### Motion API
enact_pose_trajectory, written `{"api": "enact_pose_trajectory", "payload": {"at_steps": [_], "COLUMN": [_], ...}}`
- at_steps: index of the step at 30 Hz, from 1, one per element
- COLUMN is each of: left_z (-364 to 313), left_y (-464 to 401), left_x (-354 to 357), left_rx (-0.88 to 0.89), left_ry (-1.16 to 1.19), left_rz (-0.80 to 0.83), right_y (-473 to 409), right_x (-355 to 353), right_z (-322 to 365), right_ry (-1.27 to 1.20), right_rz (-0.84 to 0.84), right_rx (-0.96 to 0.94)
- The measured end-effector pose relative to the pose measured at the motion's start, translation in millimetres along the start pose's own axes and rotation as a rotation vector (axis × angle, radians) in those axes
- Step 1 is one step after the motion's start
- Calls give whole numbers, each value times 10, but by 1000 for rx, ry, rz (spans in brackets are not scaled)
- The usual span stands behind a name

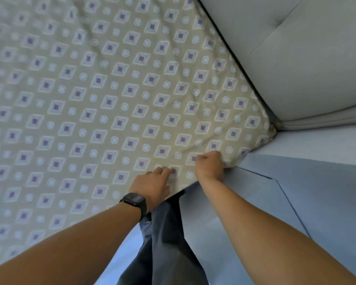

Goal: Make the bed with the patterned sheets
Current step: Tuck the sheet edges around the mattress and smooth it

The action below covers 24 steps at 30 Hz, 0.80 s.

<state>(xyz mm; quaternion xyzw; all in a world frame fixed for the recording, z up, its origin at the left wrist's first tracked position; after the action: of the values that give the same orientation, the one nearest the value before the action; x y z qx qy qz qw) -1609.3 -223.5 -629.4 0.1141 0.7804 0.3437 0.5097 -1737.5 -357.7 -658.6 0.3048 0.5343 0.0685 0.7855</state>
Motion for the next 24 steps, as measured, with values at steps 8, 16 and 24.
{"api": "enact_pose_trajectory", "payload": {"at_steps": [8, 16, 24], "left_z": [495, 662, 551], "left_y": [832, 1016, 1045], "left_x": [707, 979, 1003], "left_rx": [-156, -156, -44], "left_ry": [1, 43, 111], "left_rz": [16, -65, 16], "right_y": [735, 732, 582], "right_x": [210, 281, 210], "right_z": [-475, -404, -622], "right_ry": [723, 910, 952], "right_rz": [202, 25, 107], "right_rx": [-1076, -1516, -1575]}}
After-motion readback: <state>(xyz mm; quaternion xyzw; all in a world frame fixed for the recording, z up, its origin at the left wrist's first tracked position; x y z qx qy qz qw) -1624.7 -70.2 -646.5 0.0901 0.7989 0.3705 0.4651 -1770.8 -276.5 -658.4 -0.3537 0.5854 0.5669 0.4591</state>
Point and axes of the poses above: each hand's wrist, its own y-axis away from the middle knuckle, its own x-axis out of the palm, z = x × y, the point moved 1 cm from there along -y, towards the middle knuckle, and after that the axes turned 10 degrees about -z, right-handed, at the moved point
